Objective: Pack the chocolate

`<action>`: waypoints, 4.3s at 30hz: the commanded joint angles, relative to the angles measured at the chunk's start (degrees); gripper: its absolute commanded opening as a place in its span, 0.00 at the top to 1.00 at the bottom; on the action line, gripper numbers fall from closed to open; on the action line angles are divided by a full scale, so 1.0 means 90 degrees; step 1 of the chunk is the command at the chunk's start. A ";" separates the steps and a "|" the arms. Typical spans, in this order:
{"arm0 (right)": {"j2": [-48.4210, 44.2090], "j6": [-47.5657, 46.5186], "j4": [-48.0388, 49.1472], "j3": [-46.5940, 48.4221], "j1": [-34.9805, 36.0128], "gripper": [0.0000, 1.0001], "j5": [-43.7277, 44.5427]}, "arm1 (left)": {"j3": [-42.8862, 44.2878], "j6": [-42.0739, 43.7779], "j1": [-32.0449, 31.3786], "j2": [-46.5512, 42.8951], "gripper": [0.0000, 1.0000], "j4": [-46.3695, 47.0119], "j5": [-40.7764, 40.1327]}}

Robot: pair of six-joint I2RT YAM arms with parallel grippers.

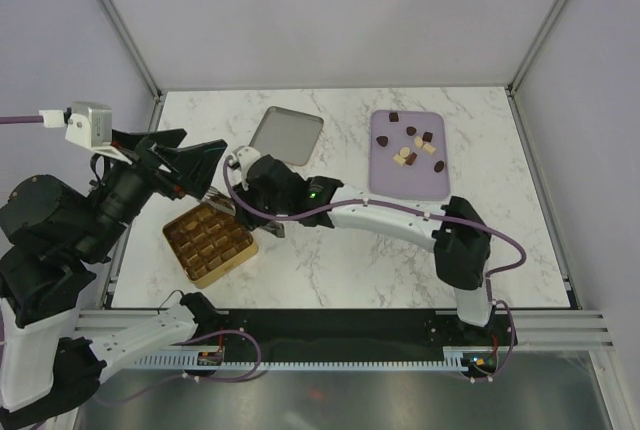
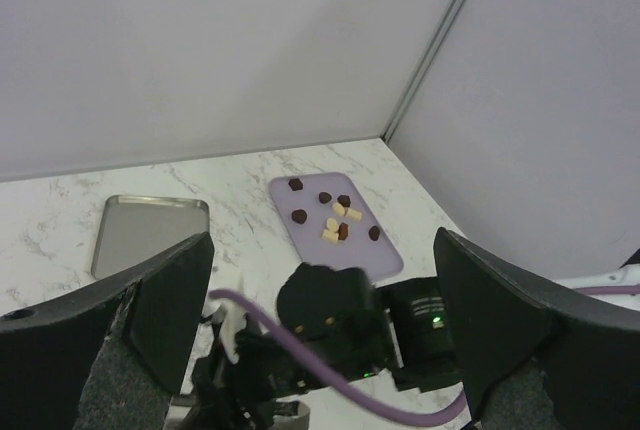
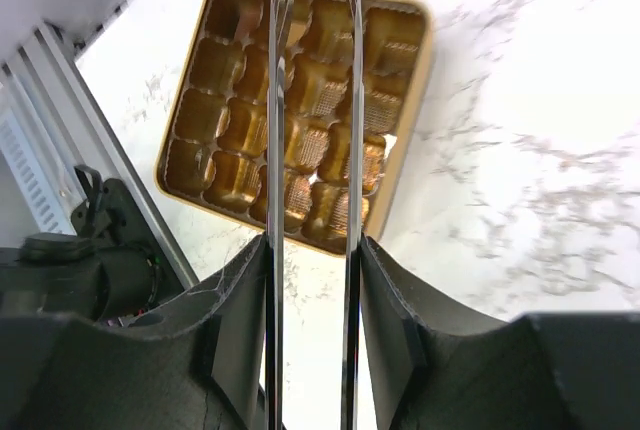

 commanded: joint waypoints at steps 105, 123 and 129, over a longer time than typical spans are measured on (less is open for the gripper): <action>-0.3745 0.0326 -0.1804 -0.3780 -0.5637 0.74 0.0360 | -0.1186 0.0092 0.0011 0.0660 0.00 0.0265 0.0324; -0.2360 0.0980 -0.0165 -0.2130 -0.2008 0.73 -0.0129 | -0.0287 -0.0161 0.0002 0.0241 0.01 0.0245 0.0421; -0.0886 0.0931 0.0354 -0.0793 -0.1010 0.71 -0.0285 | -0.0219 -0.0250 0.0011 0.0046 0.01 0.0235 0.0451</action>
